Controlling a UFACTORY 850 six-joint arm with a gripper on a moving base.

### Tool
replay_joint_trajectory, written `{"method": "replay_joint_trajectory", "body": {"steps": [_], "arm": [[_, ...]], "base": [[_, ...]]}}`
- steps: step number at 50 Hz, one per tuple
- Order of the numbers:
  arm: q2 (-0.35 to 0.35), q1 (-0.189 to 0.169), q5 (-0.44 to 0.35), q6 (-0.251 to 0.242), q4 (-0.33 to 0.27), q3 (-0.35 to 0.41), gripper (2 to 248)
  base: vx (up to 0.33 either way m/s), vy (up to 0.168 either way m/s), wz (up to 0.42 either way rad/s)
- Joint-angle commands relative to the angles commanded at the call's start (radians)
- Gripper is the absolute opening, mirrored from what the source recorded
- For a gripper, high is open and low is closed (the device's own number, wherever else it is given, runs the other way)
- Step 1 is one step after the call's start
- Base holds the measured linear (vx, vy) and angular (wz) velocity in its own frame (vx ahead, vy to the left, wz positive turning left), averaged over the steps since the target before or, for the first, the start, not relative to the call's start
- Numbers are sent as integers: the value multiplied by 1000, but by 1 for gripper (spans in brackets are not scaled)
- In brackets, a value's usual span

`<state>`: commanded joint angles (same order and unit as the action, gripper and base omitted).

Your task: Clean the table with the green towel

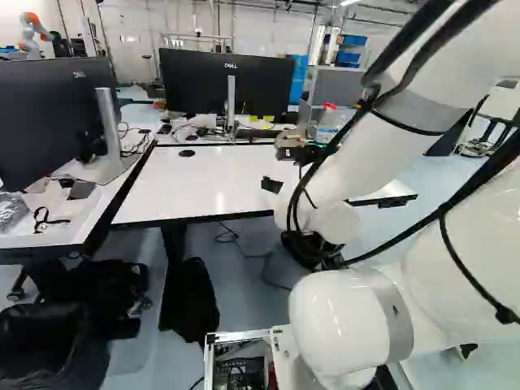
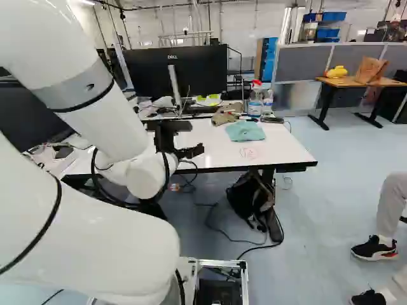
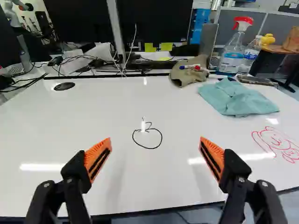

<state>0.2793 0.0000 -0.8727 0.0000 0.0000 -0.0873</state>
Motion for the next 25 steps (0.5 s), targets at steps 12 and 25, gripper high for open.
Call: {"method": "replay_joint_trajectory", "body": {"steps": [12,25], "arm": [[-22,-54,0,0,0,-59,247],[-47,-95,0,0,0,-114,247]], "base": [[0,0,0],[0,0,0]]}}
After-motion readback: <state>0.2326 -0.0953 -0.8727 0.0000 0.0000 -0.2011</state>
